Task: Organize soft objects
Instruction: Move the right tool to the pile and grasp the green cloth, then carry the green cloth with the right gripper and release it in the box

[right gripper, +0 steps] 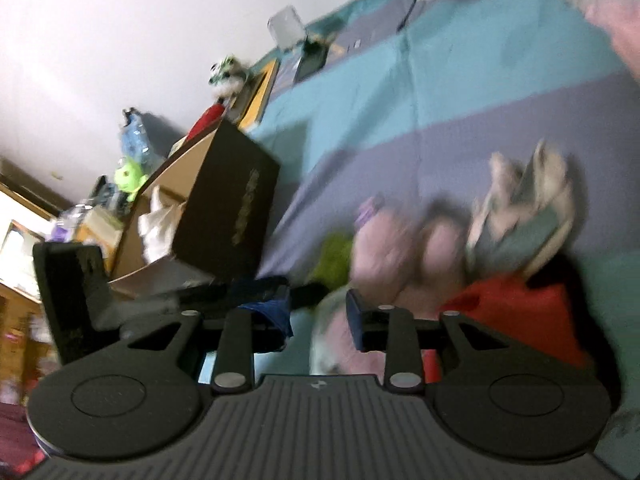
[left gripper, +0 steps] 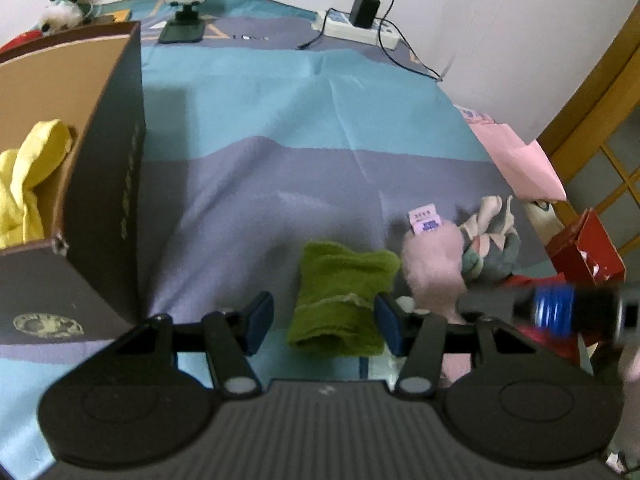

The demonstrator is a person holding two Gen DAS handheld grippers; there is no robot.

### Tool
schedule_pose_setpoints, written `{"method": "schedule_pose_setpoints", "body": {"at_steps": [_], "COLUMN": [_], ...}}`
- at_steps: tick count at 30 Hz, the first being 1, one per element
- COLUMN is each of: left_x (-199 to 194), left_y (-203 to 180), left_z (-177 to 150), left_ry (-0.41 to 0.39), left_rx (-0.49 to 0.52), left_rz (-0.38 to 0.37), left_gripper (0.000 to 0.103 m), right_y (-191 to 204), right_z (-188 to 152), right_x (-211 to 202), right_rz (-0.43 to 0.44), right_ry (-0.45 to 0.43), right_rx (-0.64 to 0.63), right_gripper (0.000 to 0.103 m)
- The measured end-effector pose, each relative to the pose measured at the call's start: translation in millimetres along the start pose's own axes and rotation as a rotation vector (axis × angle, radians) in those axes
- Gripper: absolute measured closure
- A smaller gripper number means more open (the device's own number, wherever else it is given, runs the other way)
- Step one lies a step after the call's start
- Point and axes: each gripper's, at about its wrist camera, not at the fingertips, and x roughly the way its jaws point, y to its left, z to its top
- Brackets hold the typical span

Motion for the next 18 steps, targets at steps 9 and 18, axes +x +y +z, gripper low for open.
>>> {"method": "schedule_pose_setpoints", "body": {"at_steps": [9, 18], "left_x": [19.8, -5.8], "left_y": [-8.2, 1.5], "left_z": [-0.1, -8.9], "left_ry": [0.045, 0.017], "left_rx": [0.026, 0.017], "left_rz": [0.007, 0.040], "left_gripper": [0.072, 0.093], "right_y": [-3.9, 5.4], "right_z": [10.5, 8.8], "right_x": [15.0, 26.0], "right_rz": [0.007, 0.014], "right_ry": [0.017, 0.050], "right_rx": [0.019, 0.017], "right_gripper": [0.088, 0.088]}}
